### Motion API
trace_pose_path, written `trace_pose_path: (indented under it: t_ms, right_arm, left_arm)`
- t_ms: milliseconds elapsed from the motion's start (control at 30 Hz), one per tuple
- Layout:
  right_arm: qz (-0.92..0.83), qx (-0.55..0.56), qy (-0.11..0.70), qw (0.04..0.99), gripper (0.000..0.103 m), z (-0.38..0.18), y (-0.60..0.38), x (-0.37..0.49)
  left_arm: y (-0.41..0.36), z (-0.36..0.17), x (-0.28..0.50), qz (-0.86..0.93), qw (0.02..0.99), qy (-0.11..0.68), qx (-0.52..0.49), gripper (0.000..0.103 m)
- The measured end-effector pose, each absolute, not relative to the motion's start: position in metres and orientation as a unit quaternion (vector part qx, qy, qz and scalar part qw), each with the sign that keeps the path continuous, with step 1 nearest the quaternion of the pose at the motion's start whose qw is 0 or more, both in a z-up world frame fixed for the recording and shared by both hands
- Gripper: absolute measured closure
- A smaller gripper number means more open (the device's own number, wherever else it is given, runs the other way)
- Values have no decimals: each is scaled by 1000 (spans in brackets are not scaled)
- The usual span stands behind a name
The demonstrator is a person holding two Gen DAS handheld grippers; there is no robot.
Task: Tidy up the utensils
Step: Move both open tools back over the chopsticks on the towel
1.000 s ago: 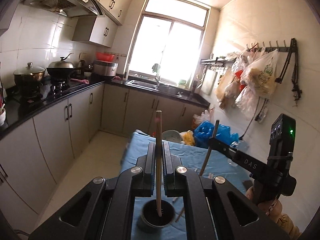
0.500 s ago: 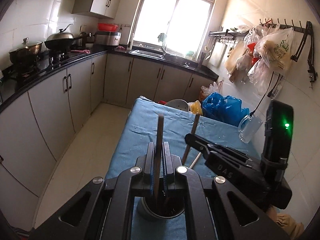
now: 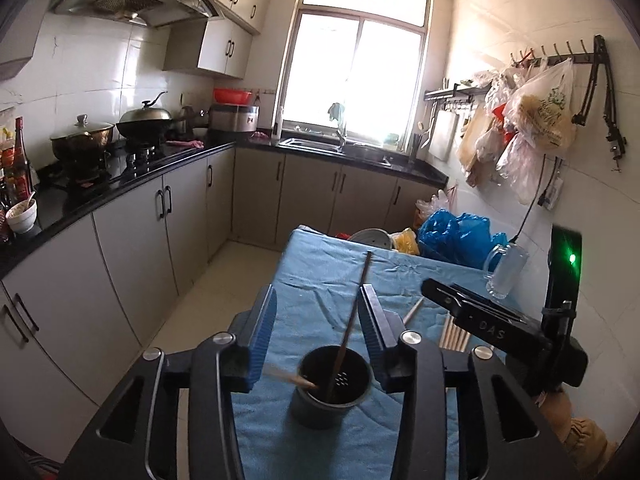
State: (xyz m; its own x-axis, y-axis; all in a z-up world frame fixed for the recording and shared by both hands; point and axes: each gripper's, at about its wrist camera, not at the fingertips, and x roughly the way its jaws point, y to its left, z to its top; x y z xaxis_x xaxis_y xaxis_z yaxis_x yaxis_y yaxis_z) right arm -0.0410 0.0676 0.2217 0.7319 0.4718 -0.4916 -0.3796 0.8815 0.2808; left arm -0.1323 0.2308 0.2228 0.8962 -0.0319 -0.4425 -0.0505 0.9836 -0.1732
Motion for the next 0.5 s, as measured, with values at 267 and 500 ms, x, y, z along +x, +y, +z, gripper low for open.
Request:
trace_pose_path:
  t_ms: [267, 500]
  right_arm:
    - [130, 107, 320, 932, 43, 192, -43, -67]
    - [27, 133, 378, 916, 43, 136, -142, -70]
  left_arm:
    - [175, 210, -154, -85, 959, 251, -103, 50]
    - [82, 147, -109, -155, 921, 351, -67, 50]
